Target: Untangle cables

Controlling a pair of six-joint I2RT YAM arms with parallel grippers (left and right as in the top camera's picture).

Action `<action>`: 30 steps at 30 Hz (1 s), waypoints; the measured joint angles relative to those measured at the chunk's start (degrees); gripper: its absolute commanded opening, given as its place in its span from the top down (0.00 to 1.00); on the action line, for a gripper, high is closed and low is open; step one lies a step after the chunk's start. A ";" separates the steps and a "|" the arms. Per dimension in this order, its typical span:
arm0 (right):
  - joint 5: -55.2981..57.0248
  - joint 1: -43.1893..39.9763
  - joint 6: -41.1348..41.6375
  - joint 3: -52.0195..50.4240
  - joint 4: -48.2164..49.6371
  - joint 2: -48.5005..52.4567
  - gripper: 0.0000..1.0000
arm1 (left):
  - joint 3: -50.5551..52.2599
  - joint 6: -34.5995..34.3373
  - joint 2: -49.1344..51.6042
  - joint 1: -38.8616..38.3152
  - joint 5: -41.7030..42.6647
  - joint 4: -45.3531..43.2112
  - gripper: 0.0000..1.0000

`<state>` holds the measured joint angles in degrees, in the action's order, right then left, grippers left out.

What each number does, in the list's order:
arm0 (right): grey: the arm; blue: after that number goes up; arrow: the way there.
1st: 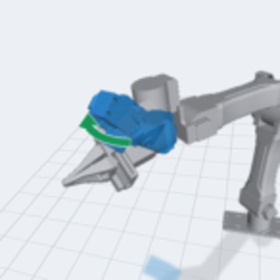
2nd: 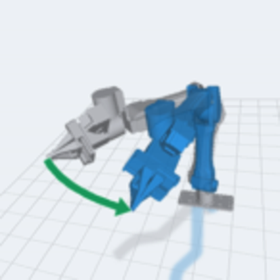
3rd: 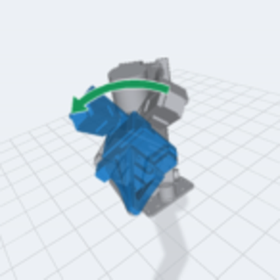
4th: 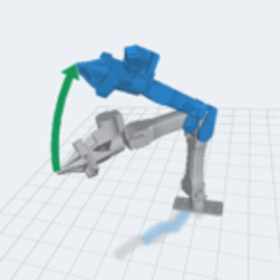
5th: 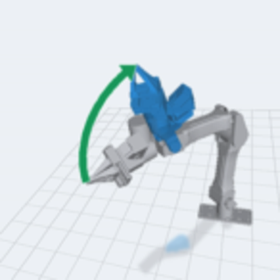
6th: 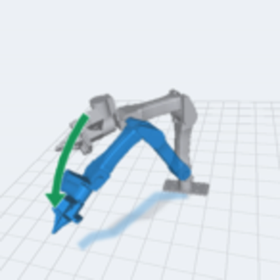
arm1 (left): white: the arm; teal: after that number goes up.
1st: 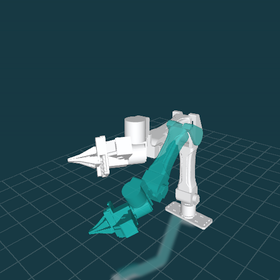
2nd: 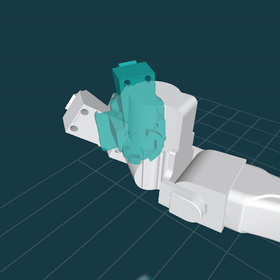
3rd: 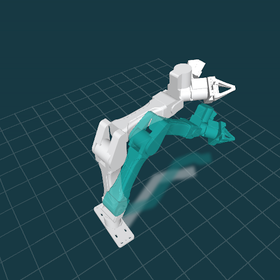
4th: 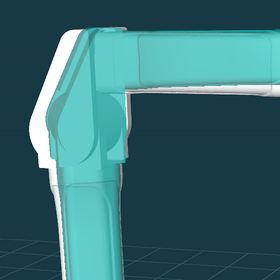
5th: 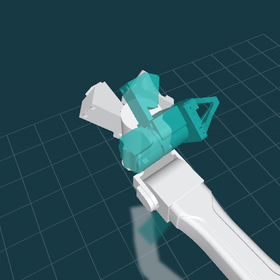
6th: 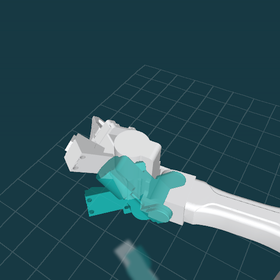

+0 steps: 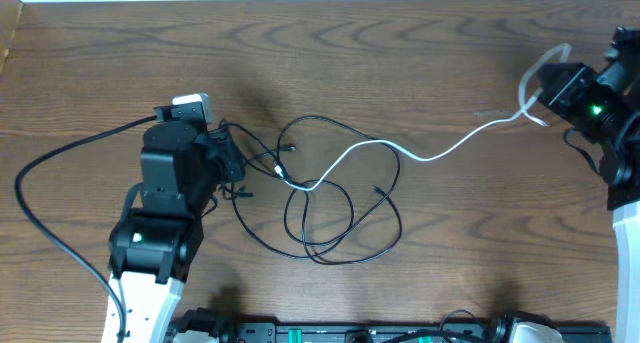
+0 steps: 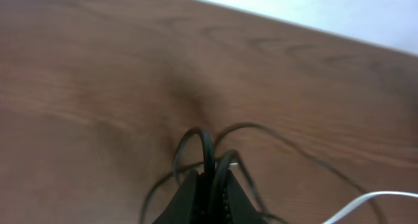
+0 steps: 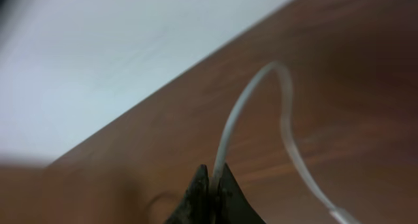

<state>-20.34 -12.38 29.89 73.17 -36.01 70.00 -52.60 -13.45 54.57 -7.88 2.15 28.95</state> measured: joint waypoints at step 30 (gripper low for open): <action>53.55 -24.52 22.67 0.02 3.28 -13.81 0.99 | 0.00 0.24 2.08 0.00 -6.82 0.46 0.92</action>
<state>33.21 -36.91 52.56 73.19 -32.73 56.18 -52.60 -13.21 56.64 -7.88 -4.67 29.41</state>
